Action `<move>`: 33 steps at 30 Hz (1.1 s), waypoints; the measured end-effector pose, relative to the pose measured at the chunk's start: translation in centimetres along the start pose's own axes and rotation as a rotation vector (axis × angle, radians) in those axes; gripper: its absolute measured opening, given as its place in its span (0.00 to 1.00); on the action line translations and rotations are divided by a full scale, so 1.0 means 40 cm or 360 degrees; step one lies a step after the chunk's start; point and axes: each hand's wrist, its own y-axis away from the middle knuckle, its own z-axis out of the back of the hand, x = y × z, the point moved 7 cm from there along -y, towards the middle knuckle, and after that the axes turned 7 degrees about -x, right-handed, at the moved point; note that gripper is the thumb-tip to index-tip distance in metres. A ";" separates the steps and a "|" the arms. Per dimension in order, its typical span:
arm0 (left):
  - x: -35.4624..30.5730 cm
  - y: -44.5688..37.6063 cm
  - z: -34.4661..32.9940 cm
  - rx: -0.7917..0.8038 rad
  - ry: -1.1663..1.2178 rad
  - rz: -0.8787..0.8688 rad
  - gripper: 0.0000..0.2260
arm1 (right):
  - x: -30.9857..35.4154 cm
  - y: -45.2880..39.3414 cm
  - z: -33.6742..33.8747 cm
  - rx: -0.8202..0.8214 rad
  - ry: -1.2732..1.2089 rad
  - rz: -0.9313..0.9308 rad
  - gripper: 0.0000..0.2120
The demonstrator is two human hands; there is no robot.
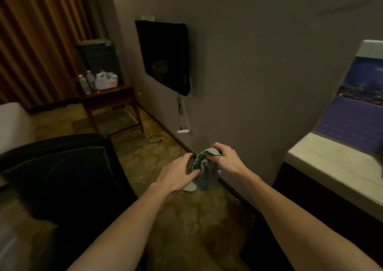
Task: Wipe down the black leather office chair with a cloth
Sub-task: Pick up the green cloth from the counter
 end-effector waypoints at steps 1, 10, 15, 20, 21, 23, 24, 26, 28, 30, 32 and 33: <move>0.036 0.034 0.006 0.0015 0.0029 0.0059 0.27 | 0.021 0.004 -0.047 0.0065 -0.0020 0.0026 0.02; 0.296 0.380 0.042 -0.0018 -0.0019 0.0730 0.29 | 0.154 0.114 -0.373 0.0570 -0.0003 0.0275 0.07; 0.362 0.600 0.036 -0.0078 -0.0124 0.1002 0.28 | 0.153 0.203 -0.474 0.0680 0.0063 0.0331 0.06; 0.410 0.786 0.012 -0.0098 -0.0257 0.1099 0.29 | 0.123 0.272 -0.569 0.0736 -0.0087 0.0213 0.06; 0.425 0.813 0.008 -0.0109 -0.0276 0.1122 0.29 | 0.119 0.282 -0.588 0.0758 -0.0155 0.0171 0.06; 0.452 0.857 -0.004 -0.0122 -0.0316 0.1138 0.29 | 0.111 0.303 -0.627 0.0797 -0.0246 0.0103 0.06; 0.464 0.874 -0.011 -0.0126 -0.0328 0.1139 0.29 | 0.107 0.315 -0.646 0.0818 -0.0271 0.0071 0.06; 0.488 0.902 -0.028 -0.0138 -0.0333 0.1156 0.28 | 0.099 0.338 -0.685 0.0832 -0.0289 0.0031 0.06; 0.517 0.923 -0.045 -0.0175 -0.0317 0.1178 0.28 | 0.096 0.361 -0.729 0.0839 -0.0316 0.0014 0.06; 0.548 0.940 -0.062 -0.0216 -0.0304 0.1179 0.27 | 0.099 0.381 -0.775 0.0833 -0.0335 0.0012 0.06; 0.584 0.959 -0.080 -0.0227 -0.0279 0.1174 0.27 | 0.095 0.398 -0.820 0.0787 -0.0329 -0.0037 0.06; 0.603 0.970 -0.088 -0.0227 -0.0269 0.1169 0.26 | 0.091 0.406 -0.842 0.0759 -0.0328 -0.0068 0.06</move>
